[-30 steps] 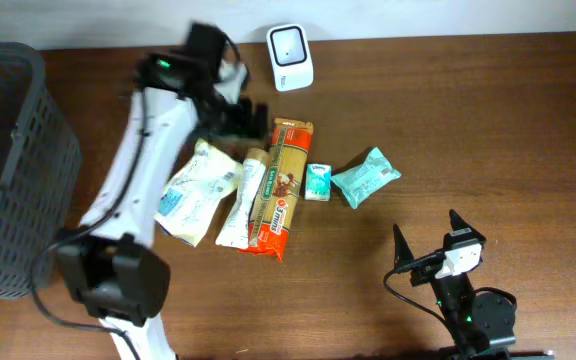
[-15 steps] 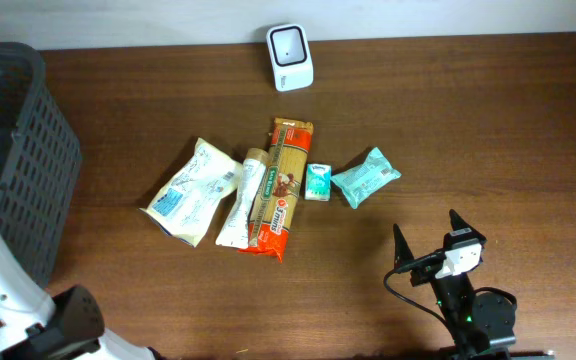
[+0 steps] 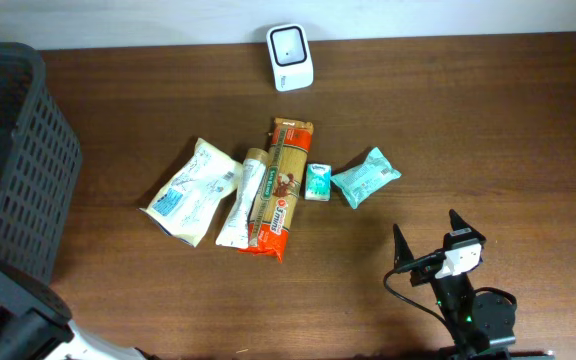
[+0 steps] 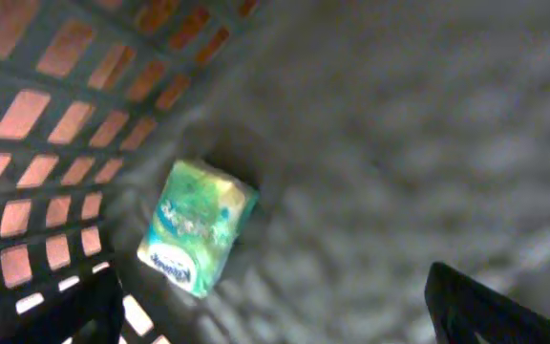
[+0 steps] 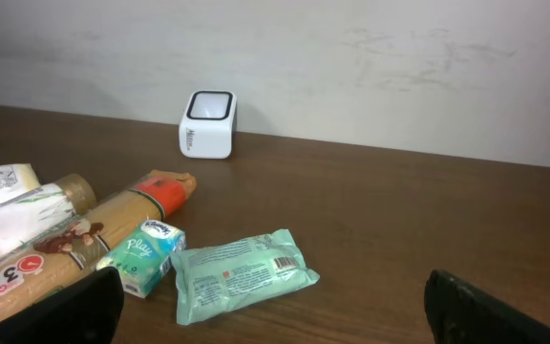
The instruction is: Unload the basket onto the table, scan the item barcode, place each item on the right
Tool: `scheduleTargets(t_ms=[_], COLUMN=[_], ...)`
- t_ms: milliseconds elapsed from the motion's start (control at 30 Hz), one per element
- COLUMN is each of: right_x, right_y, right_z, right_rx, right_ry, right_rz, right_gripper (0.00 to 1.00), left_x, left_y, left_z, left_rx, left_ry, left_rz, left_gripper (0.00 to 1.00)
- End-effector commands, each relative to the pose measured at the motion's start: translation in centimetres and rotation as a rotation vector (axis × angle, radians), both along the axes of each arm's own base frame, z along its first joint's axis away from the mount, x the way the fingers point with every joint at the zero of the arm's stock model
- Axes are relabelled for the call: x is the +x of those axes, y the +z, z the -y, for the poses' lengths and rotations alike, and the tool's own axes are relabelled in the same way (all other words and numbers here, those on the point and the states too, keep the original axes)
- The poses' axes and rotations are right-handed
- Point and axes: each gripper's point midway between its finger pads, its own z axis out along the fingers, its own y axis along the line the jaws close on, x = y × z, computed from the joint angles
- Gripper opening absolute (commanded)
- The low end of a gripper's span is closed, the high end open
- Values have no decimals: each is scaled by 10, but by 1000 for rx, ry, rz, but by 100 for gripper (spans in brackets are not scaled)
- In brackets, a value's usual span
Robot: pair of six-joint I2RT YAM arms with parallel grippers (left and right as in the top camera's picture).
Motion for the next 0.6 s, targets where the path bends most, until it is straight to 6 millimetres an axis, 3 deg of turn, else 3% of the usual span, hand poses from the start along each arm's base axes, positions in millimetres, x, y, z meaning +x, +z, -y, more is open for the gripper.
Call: scheduleTargets(t_ms=[0,100,267,567], right_x=[0,0,0,0], right_y=[-2,-2,-2,-2], right_z=[1,1,1,1], right_rx=[7,7,7,7], right_ry=[-8,-7,-8,-8], right_rz=[-2,-2,-3,-2], right_gripper=[99,99,99,99], left_x=[-7,-15,-19,-46], left_y=[-16,-43,-64,-72], left_z=[-15,-22,-29,-54], left_rx=[24,-18,-39,-41], left_ry=[-101,-83,-98,-31], left_rz=[-78,-116,-149,-151], left_gripper=[93,87,86,86])
